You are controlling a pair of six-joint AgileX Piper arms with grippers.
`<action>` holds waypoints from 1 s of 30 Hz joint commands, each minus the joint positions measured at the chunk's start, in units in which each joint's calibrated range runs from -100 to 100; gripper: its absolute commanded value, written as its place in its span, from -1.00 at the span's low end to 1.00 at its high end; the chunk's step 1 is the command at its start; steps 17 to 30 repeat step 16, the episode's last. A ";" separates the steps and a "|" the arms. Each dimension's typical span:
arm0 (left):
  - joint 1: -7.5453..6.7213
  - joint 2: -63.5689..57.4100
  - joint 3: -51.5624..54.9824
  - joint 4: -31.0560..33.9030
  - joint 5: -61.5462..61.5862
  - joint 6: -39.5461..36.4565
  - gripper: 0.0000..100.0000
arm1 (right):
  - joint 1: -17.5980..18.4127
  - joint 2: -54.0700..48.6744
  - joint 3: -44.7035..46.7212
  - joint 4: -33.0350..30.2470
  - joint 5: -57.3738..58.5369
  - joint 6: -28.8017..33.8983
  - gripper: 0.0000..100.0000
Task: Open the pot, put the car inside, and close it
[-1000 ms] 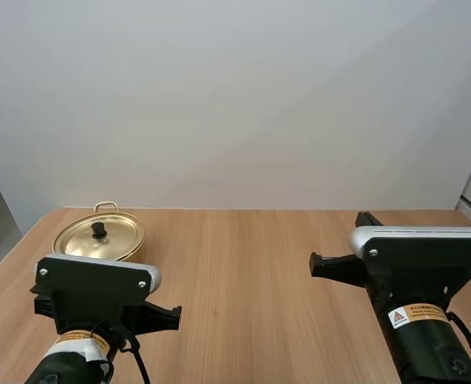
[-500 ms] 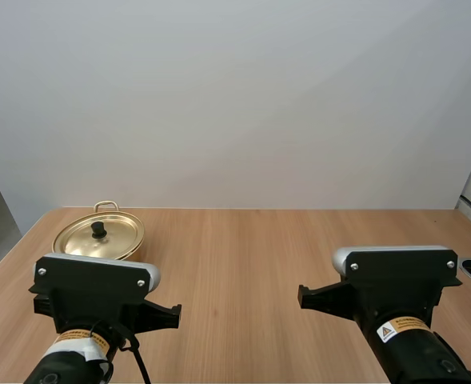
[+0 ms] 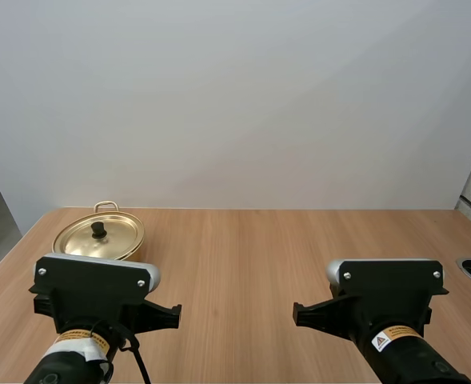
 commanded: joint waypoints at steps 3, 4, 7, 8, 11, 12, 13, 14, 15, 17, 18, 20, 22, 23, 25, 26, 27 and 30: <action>0.04 0.00 0.00 0.03 0.00 0.00 -1.00 | 0.03 0.00 0.00 -0.05 -0.04 0.02 -1.00; 0.04 0.00 0.00 0.03 0.00 0.00 -1.00 | 0.03 0.00 0.00 -0.05 -0.04 0.02 -1.00; 0.04 0.00 0.00 0.03 0.00 0.00 -1.00 | 0.03 0.00 0.00 -0.05 -0.26 0.02 -1.00; 0.04 0.00 0.00 0.03 0.00 0.00 -1.00 | 0.03 0.00 0.00 -0.05 -0.26 0.02 -1.00; 0.04 0.00 0.00 0.03 0.00 0.00 -1.00 | 0.03 0.00 0.00 -0.05 -0.26 0.02 -1.00; 0.04 0.00 0.00 0.03 0.00 0.00 -1.00 | 0.03 0.00 0.00 -0.05 -0.26 0.02 -1.00; 0.04 0.00 0.00 0.03 0.00 0.00 -1.00 | 0.03 0.00 0.00 -0.05 -0.26 0.02 -1.00; 0.04 0.00 0.00 0.03 0.00 0.00 -1.00 | 0.03 0.00 0.00 -0.05 -0.26 0.02 -1.00; 0.04 0.00 0.00 0.03 0.00 0.00 -1.00 | 0.03 0.00 0.00 -0.05 -0.26 0.02 -1.00; 0.04 0.00 0.00 0.03 0.00 0.00 -1.00 | 0.03 0.00 0.00 -0.05 -0.26 0.02 -1.00; 0.04 0.00 0.00 0.03 0.00 0.00 -1.00 | 0.03 0.00 0.00 -0.05 -0.26 0.02 -1.00; 0.04 0.00 0.00 0.03 0.00 0.00 -1.00 | 0.03 0.00 0.00 -0.05 -0.26 0.02 -1.00; 0.04 0.00 0.00 0.03 0.00 0.00 -1.00 | 0.03 0.00 0.00 -0.05 -0.26 0.02 -1.00; 0.04 0.00 0.00 0.03 0.00 0.00 -1.00 | 0.03 0.00 0.00 -0.05 -0.26 0.02 -1.00; 0.04 0.00 0.00 0.03 0.00 0.00 -1.00 | 0.03 0.00 0.00 -0.05 -0.26 0.02 -1.00; 0.04 0.00 0.00 0.03 0.00 0.00 -1.00 | 0.03 0.00 0.00 -0.05 -0.26 0.02 -1.00; 0.04 0.00 0.00 0.03 0.00 0.00 -1.00 | 0.03 0.00 0.00 -0.05 -0.26 0.02 -1.00; 0.04 0.00 0.00 0.03 0.00 0.00 -1.00 | 0.03 0.00 0.00 -0.05 -0.26 0.02 -1.00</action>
